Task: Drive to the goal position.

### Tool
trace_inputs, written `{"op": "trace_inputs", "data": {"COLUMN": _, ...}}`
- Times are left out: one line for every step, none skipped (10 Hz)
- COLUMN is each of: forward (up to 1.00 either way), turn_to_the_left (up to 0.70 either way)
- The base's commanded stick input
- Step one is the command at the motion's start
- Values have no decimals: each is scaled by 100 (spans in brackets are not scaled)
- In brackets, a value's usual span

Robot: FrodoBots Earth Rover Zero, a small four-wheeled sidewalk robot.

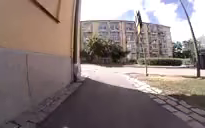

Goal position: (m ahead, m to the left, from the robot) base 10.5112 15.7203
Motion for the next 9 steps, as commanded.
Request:
{"op": "trace_inputs", "data": {"forward": 85, "turn_to_the_left": 0}}
{"op": "trace_inputs", "data": {"forward": 85, "turn_to_the_left": 0}}
{"op": "trace_inputs", "data": {"forward": 85, "turn_to_the_left": 0}}
{"op": "trace_inputs", "data": {"forward": 85, "turn_to_the_left": 0}}
{"op": "trace_inputs", "data": {"forward": 85, "turn_to_the_left": 0}}
{"op": "trace_inputs", "data": {"forward": 85, "turn_to_the_left": 0}}
{"op": "trace_inputs", "data": {"forward": 85, "turn_to_the_left": 0}}
{"op": "trace_inputs", "data": {"forward": 85, "turn_to_the_left": 0}}
{"op": "trace_inputs", "data": {"forward": 85, "turn_to_the_left": 0}}
